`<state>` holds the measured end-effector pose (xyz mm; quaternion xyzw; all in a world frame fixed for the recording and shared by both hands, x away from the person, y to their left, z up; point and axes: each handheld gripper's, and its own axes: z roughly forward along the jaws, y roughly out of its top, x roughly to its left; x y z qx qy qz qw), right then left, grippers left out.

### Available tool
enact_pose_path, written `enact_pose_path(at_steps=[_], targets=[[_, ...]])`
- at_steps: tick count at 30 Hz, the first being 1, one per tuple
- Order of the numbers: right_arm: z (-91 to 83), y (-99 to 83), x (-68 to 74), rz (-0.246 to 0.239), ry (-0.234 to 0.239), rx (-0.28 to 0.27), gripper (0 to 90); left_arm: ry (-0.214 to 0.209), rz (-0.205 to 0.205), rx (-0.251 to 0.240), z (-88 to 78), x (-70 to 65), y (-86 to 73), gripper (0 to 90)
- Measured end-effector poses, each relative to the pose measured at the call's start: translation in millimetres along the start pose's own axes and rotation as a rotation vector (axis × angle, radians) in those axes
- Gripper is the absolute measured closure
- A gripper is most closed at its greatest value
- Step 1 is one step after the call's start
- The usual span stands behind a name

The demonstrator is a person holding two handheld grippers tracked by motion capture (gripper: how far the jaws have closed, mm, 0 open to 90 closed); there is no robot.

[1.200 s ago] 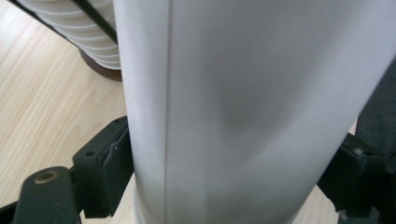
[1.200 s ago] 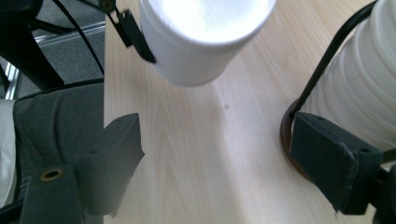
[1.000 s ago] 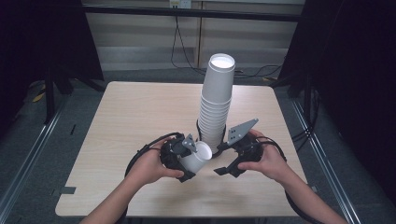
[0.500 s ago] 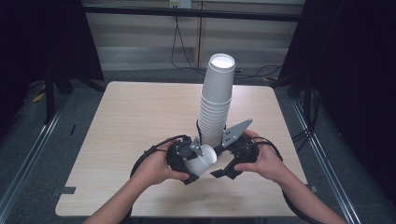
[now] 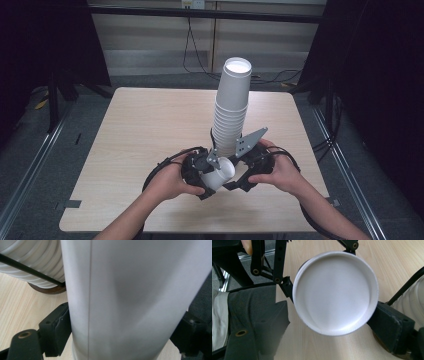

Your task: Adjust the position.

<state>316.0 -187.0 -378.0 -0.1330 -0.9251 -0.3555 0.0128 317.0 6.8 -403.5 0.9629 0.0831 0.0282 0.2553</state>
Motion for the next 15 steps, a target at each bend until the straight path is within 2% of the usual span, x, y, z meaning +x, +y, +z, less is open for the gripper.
enact_pose_path(at_steps=[1,2,11,13,15], targets=[[-0.1,0.2,-0.2,-0.002,0.001,0.002,17.7,-0.001,-0.008,-0.004,1.0,-0.6,0.2,15.5],[0.0,0.4,-0.4,-0.009,-0.001,0.002,17.7,-0.001,0.006,0.005,1.0,-0.1,0.6,15.5],[6.1,0.9,-1.9,-0.01,0.012,-0.014,19.1,-0.018,0.016,0.0,6.2,-3.2,4.6,15.5],[6.8,0.8,-2.2,-0.005,0.015,-0.016,20.3,-0.006,0.043,0.013,7.8,-2.6,6.6,15.5],[8.4,-0.1,-3.9,0.006,0.014,-0.014,21.2,-0.017,0.078,0.018,8.5,-2.5,9.2,15.5]])
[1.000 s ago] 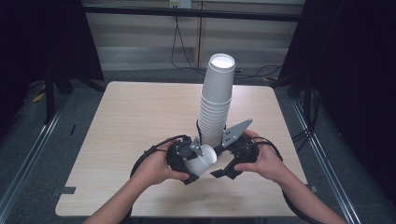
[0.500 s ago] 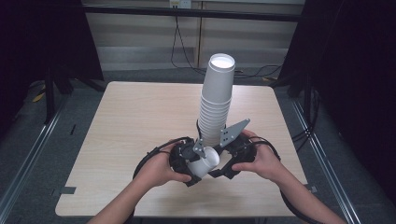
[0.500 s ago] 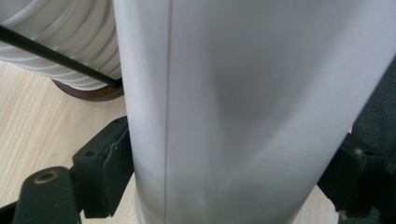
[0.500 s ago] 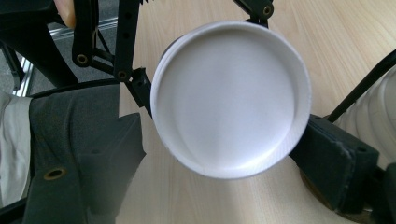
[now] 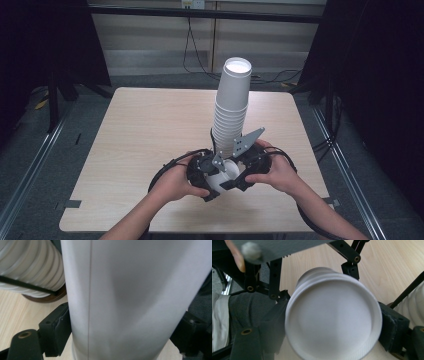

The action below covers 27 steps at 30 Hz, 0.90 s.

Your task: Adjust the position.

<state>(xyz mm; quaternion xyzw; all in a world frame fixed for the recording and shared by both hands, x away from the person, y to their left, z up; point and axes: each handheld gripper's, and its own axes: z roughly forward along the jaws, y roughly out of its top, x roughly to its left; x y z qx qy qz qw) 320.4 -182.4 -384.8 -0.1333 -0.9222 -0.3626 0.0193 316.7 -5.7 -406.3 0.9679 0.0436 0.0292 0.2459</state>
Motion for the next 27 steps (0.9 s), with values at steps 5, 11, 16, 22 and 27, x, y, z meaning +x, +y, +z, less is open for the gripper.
enact_pose_path(at_steps=[5,11,16,22,27], targets=[[1.1,-2.0,-0.6,0.026,0.014,-0.013,22.0,0.001,0.009,-0.011,1.4,-0.8,2.8,15.5],[2.4,-5.2,0.0,0.026,0.015,-0.029,23.7,-0.008,0.016,-0.023,2.6,-0.6,1.3,15.0],[-1.7,-9.0,-0.4,0.046,0.02,-0.052,23.8,-0.029,-0.031,-0.106,2.3,-2.3,-2.7,13.6],[-3.5,-9.2,-0.5,0.053,0.016,-0.063,23.9,-0.013,0.002,-0.112,-3.1,0.0,-3.7,13.0],[-5.1,-9.1,-0.2,0.055,0.016,-0.067,24.0,-0.008,0.014,-0.127,-8.2,0.4,-5.4,12.5]])
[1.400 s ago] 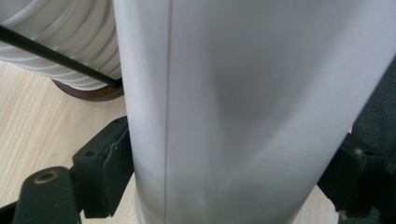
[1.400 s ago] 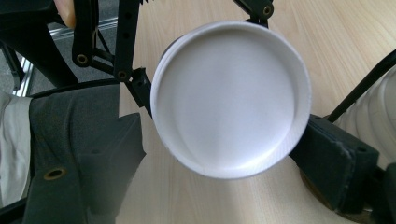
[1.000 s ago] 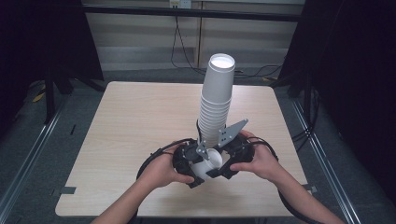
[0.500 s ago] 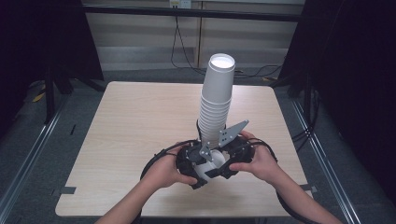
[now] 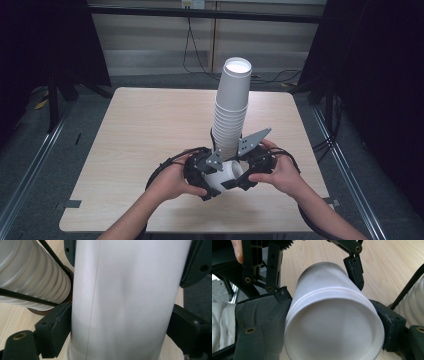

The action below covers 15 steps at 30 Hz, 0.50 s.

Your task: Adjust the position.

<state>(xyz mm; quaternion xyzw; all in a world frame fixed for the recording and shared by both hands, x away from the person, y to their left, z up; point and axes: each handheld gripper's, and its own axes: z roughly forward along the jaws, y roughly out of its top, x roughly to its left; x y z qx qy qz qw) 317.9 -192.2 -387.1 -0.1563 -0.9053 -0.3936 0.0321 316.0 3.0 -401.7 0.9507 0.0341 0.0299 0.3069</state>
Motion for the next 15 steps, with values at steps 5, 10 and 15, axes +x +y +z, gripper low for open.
enact_pose_path(at_steps=[5,10,15], targets=[[3.0,-1.3,-0.1,-0.009,-0.001,0.022,24.1,0.003,-0.007,-0.03,-4.6,0.7,-0.8,11.0],[6.1,-3.5,-0.6,-0.005,-0.002,0.034,24.1,0.008,-0.012,-0.046,-10.6,1.8,-1.5,11.1],[0.0,-6.6,-2.7,-0.005,-0.02,0.031,24.0,0.016,-0.037,-0.07,-18.0,3.9,-7.2,12.2]])
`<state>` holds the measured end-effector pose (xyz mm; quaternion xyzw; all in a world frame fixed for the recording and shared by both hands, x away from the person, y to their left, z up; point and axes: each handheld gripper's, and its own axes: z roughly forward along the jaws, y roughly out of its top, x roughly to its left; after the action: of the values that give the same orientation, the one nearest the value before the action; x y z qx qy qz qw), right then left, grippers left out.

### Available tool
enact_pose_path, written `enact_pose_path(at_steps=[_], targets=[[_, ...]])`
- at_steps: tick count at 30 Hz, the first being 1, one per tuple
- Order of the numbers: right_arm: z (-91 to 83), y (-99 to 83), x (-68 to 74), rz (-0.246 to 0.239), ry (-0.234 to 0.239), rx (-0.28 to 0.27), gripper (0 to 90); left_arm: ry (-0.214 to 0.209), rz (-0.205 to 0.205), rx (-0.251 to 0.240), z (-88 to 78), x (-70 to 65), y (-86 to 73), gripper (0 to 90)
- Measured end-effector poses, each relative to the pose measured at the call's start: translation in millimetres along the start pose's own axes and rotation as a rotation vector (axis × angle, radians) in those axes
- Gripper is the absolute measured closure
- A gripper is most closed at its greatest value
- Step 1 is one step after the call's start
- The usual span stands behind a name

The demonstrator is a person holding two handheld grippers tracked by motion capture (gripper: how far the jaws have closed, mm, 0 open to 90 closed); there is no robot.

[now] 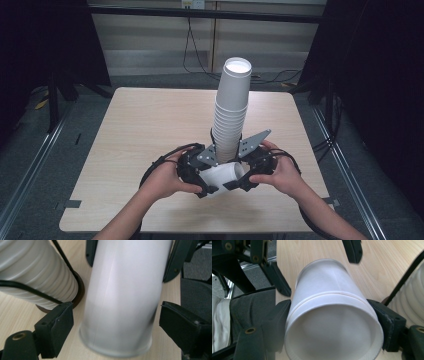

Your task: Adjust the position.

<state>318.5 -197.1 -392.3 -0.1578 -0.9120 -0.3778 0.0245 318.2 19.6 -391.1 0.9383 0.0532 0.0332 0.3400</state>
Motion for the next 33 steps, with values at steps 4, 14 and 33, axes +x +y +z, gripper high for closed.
enact_pose_path(at_steps=[4,14,33], targets=[[-7.4,-4.7,-3.0,0.023,0.0,-0.011,24.0,0.003,-0.032,-0.029,-5.9,2.0,-7.2,12.3],[-21.4,-9.2,-6.2,0.067,-0.016,-0.071,23.9,0.001,-0.119,-0.069,-11.3,8.4,-30.1,12.5],[-25.4,3.0,-6.8,0.068,0.008,-0.124,23.7,-0.071,-0.214,-0.145,13.8,8.7,-47.1,13.4]])
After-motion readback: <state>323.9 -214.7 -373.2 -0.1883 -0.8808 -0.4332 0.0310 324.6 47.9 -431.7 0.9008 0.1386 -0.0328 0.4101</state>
